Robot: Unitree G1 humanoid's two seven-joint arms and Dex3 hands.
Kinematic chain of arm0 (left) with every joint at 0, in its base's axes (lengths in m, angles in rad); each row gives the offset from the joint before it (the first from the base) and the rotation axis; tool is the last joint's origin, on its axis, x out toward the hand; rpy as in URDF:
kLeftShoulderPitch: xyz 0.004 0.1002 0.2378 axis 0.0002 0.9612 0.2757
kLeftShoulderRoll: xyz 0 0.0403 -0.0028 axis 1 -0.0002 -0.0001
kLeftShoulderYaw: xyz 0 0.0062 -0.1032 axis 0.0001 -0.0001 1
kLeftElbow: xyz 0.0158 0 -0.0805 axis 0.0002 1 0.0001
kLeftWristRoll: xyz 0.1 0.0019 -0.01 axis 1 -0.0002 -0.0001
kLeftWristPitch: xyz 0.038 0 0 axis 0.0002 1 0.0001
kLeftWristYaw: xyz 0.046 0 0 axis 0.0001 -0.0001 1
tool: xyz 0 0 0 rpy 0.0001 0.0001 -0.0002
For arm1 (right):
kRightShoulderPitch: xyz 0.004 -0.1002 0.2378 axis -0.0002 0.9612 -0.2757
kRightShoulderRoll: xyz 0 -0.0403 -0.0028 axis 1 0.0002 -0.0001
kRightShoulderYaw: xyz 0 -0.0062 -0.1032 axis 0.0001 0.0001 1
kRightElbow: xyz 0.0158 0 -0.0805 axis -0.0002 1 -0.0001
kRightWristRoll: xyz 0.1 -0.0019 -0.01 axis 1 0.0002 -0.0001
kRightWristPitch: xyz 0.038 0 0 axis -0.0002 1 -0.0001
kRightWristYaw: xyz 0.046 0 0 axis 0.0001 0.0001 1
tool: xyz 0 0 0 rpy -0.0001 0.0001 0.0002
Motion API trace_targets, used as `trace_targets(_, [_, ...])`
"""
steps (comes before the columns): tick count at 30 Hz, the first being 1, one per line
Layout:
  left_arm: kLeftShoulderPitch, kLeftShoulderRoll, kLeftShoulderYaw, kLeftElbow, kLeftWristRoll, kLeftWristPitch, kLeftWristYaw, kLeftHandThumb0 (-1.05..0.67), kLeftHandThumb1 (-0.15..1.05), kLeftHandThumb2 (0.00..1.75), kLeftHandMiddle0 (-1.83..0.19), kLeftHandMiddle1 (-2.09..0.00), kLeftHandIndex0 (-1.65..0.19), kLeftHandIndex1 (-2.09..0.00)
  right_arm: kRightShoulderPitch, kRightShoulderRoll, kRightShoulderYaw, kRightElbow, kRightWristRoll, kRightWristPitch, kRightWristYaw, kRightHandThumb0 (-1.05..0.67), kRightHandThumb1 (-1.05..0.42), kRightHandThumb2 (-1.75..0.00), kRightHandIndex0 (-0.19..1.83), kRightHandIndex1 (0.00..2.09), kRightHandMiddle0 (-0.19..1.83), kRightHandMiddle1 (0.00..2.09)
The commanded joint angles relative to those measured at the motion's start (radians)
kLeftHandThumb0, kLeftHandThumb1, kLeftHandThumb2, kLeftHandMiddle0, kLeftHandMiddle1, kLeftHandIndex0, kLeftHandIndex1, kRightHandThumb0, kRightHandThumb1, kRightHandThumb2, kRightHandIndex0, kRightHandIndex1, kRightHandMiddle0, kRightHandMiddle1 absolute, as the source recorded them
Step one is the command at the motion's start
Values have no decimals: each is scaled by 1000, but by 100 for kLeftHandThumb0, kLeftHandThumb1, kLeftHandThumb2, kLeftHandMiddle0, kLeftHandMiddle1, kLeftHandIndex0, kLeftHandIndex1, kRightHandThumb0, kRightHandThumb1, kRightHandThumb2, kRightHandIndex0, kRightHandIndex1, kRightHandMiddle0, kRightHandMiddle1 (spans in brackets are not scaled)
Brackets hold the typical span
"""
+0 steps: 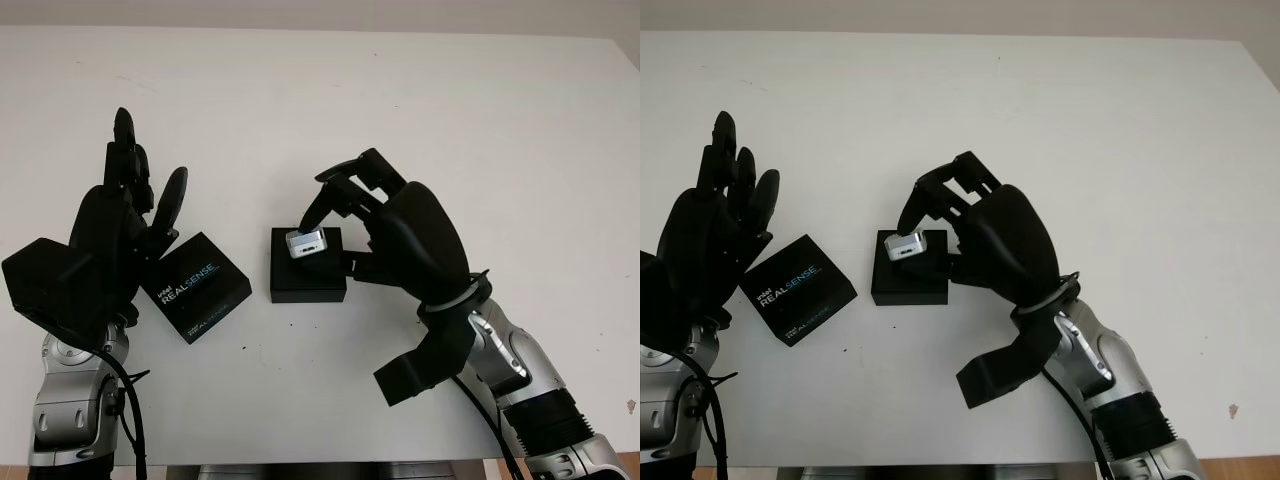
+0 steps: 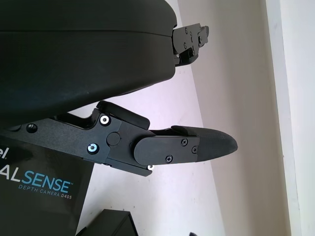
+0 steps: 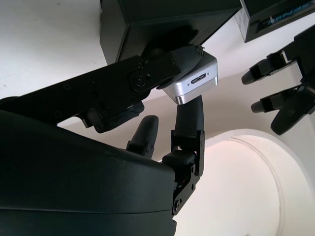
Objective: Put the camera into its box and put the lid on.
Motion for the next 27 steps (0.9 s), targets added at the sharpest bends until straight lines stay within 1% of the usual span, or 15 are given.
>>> trace_targets(1, [5, -2, -3, -20, -2, -1, 2, -66, 105, 42, 19, 0, 19, 0, 18, 1, 14, -26, -34, 13, -32, -41, -91, -4, 23, 111, 50, 152])
trace_targets(5, [7, -1, -3, -20, -2, -1, 1, -66, 105, 42, 19, 0, 19, 0, 29, 3, 39, -15, -77, 32, -76, -39, -88, -4, 22, 110, 51, 148])
trace_targets(12, [13, -5, -1, -18, -6, -13, 0, -65, 105, 43, 19, 0, 19, 0, 39, 6, 75, 14, -91, 52, -134, -39, -89, -6, 23, 109, 49, 146])
trace_targets(18, [14, -4, 0, -21, -2, -9, 4, -66, 105, 42, 19, 0, 19, 0, 39, 4, 84, 41, -91, 72, -175, -38, -90, -5, 21, 109, 46, 151])
trace_targets(22, [12, 0, 3, -14, -4, -12, -1, -66, 105, 43, 19, 0, 19, 0, 43, -3, 90, 35, -93, 94, -166, -39, -90, -5, 21, 108, 45, 153])
trace_targets(27, [11, 3, 7, -15, -8, -5, -3, -66, 105, 42, 19, 0, 19, 0, 42, -16, 93, 23, -95, 109, -154, -40, -90, -5, 22, 104, 46, 146])
